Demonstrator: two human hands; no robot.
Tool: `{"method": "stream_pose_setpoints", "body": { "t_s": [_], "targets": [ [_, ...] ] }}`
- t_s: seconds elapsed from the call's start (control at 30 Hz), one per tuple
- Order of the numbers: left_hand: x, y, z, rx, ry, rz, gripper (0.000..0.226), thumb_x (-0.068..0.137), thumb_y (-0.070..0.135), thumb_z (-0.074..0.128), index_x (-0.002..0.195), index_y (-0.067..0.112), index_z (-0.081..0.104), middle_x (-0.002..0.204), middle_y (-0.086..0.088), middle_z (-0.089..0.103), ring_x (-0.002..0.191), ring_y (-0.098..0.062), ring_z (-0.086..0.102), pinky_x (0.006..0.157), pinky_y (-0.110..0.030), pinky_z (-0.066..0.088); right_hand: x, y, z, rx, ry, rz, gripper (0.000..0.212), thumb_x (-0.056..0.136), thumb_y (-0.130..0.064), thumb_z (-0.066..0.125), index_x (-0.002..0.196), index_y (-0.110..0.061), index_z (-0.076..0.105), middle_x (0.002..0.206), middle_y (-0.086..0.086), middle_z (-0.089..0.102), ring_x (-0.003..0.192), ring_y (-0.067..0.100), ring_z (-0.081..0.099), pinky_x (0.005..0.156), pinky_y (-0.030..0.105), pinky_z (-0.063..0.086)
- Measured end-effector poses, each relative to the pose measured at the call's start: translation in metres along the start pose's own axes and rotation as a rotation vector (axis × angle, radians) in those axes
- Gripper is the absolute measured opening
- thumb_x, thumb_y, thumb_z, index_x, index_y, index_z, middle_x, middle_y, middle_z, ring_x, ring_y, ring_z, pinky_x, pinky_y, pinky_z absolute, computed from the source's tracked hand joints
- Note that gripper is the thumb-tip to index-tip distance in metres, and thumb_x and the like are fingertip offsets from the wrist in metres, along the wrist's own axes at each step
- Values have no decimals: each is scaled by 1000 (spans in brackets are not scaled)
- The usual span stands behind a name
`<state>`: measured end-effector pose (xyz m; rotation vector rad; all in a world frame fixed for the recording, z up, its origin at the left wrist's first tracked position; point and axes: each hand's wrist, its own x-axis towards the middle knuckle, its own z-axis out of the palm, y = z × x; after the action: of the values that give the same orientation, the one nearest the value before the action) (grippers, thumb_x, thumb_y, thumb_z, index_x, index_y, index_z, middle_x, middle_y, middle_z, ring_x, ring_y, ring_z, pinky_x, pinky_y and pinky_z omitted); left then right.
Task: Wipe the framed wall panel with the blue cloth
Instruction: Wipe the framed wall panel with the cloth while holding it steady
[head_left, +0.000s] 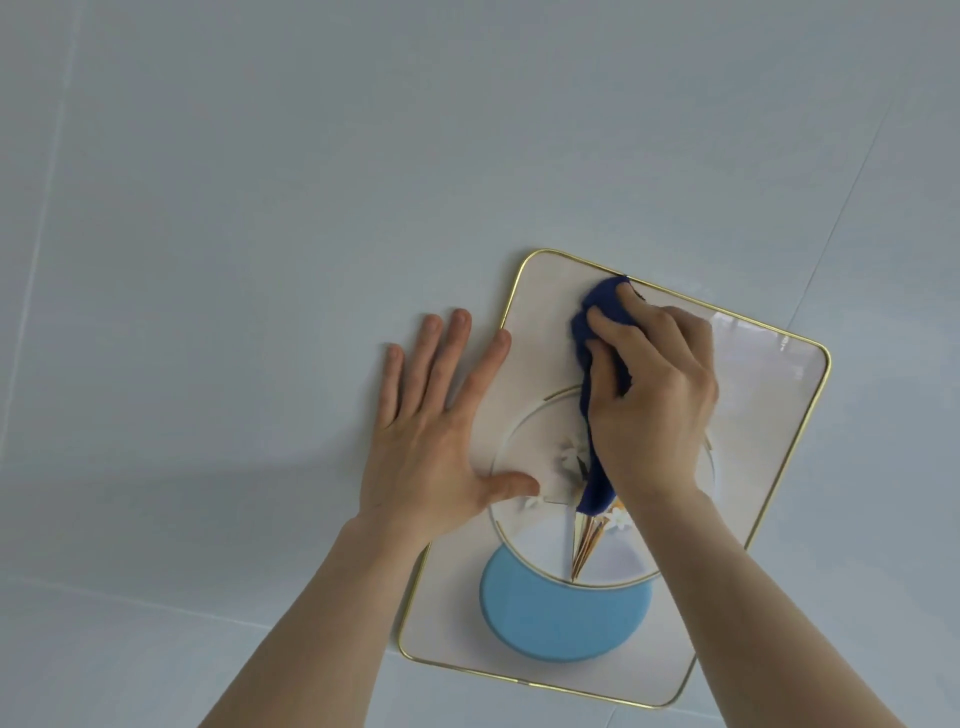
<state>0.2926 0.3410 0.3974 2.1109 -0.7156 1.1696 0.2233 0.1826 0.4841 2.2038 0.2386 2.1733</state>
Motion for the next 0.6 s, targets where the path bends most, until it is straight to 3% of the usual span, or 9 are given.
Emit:
{"method": "stream_pose_setpoints", "body": {
  "t_s": [0.2,0.37,0.5,0.6],
  "targets": [
    [0,0,1,6,-1,0,137,56,90,65,162,38,-6,170,4,-18,158,-20,-20,128,-48,-12,-43,4,-11,-2,-77,-114,14,96,-7,71,106,-10,80,126,4,74,109,32,63,89,34,55],
    [0,3,-3,-4,-5,-24,138,55,86,71,162,37,-1,173,1,-9,159,-20,-16,129,-50,-7,-57,5,-14,-10,-144,-113,19,92,-3,70,106,-11,80,129,5,73,104,33,66,94,27,48],
    [-3,6,-13,9,-44,-28,137,56,80,76,163,37,0,174,1,-6,160,-21,-13,130,-50,0,-56,1,-23,2,-221,-76,23,85,-1,73,103,-13,81,127,2,75,97,31,65,86,29,51],
    [-1,9,-31,-39,-131,-17,132,64,79,74,162,38,-4,173,2,-13,159,-20,-19,130,-47,-3,-46,-8,-36,19,-311,-15,28,77,6,80,97,-14,83,121,0,77,89,32,66,75,34,56]
  ]
}}
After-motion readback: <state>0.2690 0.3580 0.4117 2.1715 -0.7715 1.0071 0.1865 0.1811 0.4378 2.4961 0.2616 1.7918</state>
